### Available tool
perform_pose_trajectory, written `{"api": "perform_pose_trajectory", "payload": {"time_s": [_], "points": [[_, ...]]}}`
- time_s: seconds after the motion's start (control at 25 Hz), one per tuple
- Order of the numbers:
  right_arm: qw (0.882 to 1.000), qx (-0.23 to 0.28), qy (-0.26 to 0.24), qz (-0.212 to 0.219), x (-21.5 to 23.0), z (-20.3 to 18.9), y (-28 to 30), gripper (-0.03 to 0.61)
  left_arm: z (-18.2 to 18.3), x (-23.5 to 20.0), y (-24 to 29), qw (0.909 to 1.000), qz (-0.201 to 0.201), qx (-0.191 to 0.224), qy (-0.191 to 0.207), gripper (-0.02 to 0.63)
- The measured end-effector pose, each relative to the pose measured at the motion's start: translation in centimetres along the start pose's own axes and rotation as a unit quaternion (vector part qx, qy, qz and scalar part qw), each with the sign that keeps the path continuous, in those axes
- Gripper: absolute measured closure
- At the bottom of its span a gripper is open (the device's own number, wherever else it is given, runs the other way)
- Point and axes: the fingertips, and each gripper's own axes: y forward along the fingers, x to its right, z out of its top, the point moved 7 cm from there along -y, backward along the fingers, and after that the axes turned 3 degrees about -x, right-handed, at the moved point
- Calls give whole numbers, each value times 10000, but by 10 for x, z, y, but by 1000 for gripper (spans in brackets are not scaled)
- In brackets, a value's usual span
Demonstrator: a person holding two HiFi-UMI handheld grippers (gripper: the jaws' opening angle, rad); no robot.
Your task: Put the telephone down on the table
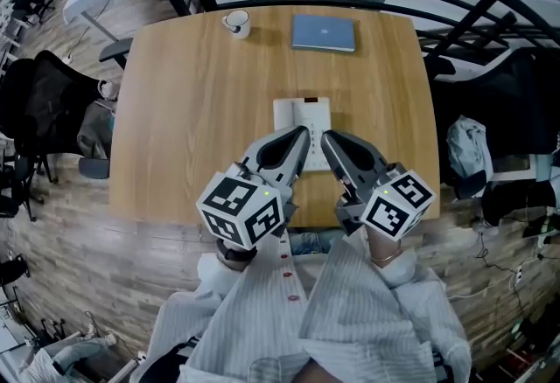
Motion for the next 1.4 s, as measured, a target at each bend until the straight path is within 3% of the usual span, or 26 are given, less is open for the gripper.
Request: {"api": "perform_pose_trajectory", "payload": {"time_s": [1.4], "points": [[9995, -289, 118, -8, -6, -17, 18, 545, -7, -20, -10, 9996, 225, -170, -16, 604]]}}
